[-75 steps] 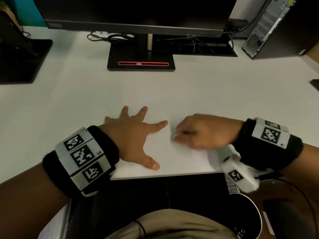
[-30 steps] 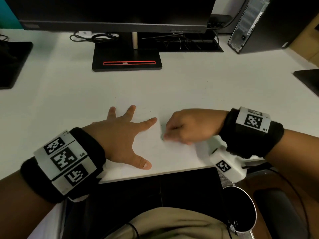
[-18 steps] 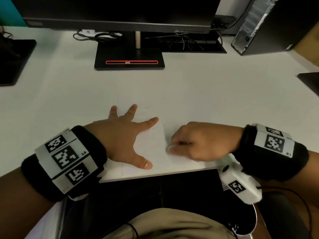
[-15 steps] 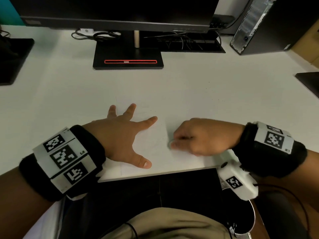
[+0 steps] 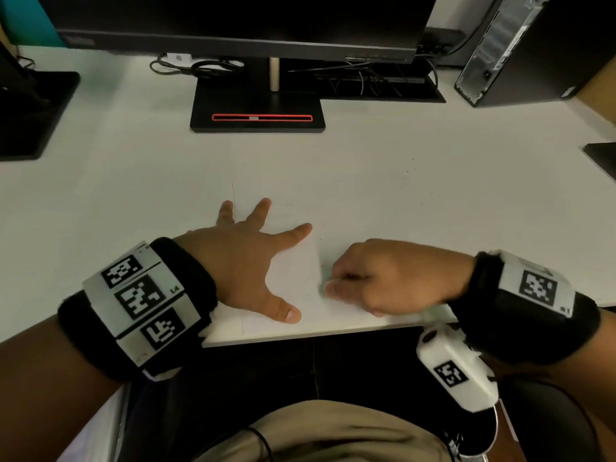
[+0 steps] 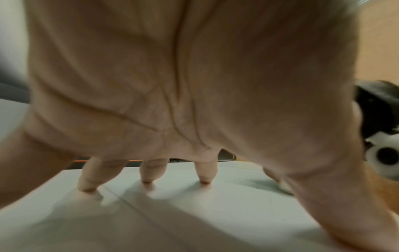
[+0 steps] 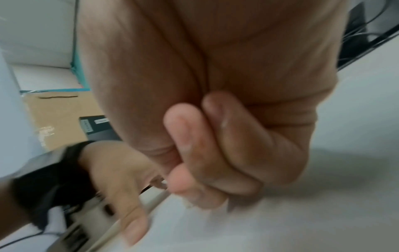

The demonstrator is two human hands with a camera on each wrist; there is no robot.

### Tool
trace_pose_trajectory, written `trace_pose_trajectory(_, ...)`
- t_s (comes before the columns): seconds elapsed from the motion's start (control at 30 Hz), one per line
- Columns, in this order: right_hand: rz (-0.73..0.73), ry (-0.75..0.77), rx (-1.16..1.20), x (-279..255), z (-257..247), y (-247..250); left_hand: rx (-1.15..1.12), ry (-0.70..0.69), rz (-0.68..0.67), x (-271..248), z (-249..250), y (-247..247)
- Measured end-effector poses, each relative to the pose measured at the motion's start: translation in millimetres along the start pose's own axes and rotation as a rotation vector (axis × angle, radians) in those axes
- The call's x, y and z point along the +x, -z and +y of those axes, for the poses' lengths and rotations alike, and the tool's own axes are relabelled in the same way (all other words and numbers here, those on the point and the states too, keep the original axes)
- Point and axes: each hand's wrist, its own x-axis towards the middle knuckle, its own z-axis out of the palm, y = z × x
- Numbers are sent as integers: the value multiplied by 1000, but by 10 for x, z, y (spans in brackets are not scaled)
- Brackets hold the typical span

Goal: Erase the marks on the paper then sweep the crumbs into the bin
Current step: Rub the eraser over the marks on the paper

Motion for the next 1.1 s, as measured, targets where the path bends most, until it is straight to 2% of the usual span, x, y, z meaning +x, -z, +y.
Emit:
trace_pose_trajectory(0.1, 66, -26, 5, 3, 47, 44, -1, 0, 4, 3, 2, -7)
trace_pose_trajectory(0.23, -1, 27, -16, -16, -64, -46, 2, 6, 0, -2, 22, 11)
trace_pose_trajectory(0.37, 67, -10, 11, 23, -26, 18, 0, 10, 0, 1, 20, 2)
trace_pose_trajectory(0.47, 0, 36, -14, 25, -136, -53, 1, 12, -3, 3, 29, 12)
trace_pose_trajectory(0.6, 73, -30, 5, 86, -46, 60, 2, 10, 4, 2, 16, 1)
trace_pose_trajectory(0.73, -10, 33, -39, 57, -177, -48, 13, 14, 2, -5, 34, 13)
trace_pose_trajectory(0.87, 75, -13, -24, 102, -98, 32, 22, 25, 4, -22, 55, 25)
trace_pose_trajectory(0.97, 15, 39, -47, 69, -200, -50, 20, 23, 6, -25, 60, 34)
trace_pose_trajectory(1.1, 61, -34, -3, 128, -118, 58, 12, 24, 11, -28, 65, 28)
